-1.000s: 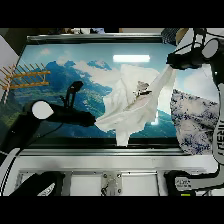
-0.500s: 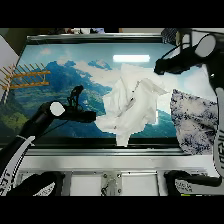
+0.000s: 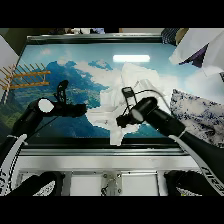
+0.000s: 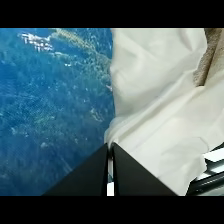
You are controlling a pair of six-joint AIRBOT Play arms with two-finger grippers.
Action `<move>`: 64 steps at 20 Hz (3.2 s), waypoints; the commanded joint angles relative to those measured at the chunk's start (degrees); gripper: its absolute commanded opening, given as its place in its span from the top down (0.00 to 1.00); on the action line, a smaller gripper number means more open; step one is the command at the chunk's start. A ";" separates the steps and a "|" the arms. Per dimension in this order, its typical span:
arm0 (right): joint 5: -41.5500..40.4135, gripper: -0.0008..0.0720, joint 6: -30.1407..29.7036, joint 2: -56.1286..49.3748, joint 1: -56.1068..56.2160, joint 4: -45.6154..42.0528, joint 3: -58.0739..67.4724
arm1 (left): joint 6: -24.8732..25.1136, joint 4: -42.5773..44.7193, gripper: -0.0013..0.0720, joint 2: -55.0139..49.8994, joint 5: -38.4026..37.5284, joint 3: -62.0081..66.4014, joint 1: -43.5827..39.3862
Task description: Fold the clothes and pants, and hang the long-sleeved shirts on hangers.
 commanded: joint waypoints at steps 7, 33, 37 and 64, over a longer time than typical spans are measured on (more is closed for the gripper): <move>-10.01 0.29 27.10 -9.66 7.21 -7.10 -3.17 | 0.09 0.04 0.96 0.33 -2.49 -0.02 0.42; 5.73 0.96 14.47 -6.62 9.25 -12.26 -3.15 | 1.01 4.76 0.96 10.78 -16.46 -0.07 -2.40; 6.67 0.96 8.22 4.92 5.68 -10.91 -3.15 | 0.94 4.63 0.96 12.52 -17.94 -5.42 -5.79; 8.72 0.96 11.76 10.56 4.11 -6.62 -3.45 | -8.37 4.63 0.33 -9.40 3.37 -3.63 -31.78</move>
